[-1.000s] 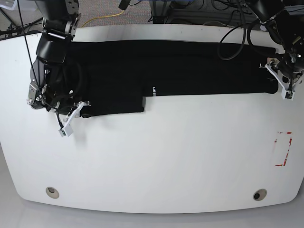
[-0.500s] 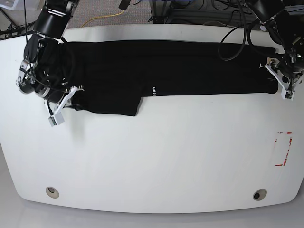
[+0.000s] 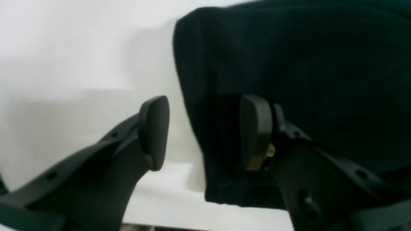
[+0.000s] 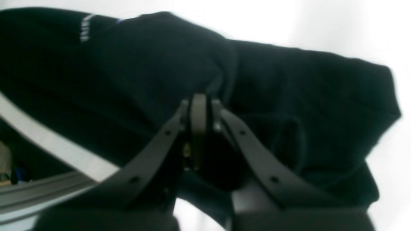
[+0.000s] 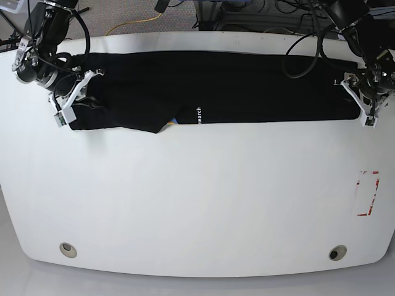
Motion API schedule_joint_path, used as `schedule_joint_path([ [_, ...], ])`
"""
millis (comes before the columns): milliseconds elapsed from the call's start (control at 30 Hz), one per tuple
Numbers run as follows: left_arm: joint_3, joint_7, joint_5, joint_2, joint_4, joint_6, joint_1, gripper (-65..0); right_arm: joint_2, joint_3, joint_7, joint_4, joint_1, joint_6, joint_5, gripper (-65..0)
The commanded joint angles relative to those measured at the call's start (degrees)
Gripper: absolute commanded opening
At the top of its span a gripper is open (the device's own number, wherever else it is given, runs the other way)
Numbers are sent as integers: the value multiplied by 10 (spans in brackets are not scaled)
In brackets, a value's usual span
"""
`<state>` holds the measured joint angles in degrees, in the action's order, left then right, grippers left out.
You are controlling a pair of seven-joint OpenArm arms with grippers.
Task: Fold the T-shirt properly
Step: 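Lift and flip the folded shirt with both grippers, laying it down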
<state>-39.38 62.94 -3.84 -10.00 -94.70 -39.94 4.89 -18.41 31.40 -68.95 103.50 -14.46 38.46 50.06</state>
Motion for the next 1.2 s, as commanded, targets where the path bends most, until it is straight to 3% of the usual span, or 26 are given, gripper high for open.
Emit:
schedule_joint_path([
  [0,-1,-10,9,-9,-8,-1,-8,-325,-9,5,13,17,-16,2,12,-650],
  [233,-1,-10,9,-10,-8,-1,-9,-325,-7,6,13,17,-47,2,11,-650],
  [400,-1,-11,9,-10,-8,-1,-9,-325,-6,53,13,8,-52,1,2,-590],
  [500,-1,-11,7,-11,-8,-1,-9,-325,-8,66,13,2,-50,1,-20,-469],
  [667,-1,-11,4,-10,-13,-1,-10,-325,-5,98,13,15,-51,1,-36,-173],
  [767,-7,-11,4,-10,-13,-1,-27,-324,-4,99,13,44,-53,1,-20,-76],
  [967,-43,-7,4,-7,-13,-1,-44,-321,37,86,13,71,-53,5,13,-114],
  [1167,-59,13,0,-6,-13,-1,-58,-319,56,1,13,69,-52,6,23,-187],
])
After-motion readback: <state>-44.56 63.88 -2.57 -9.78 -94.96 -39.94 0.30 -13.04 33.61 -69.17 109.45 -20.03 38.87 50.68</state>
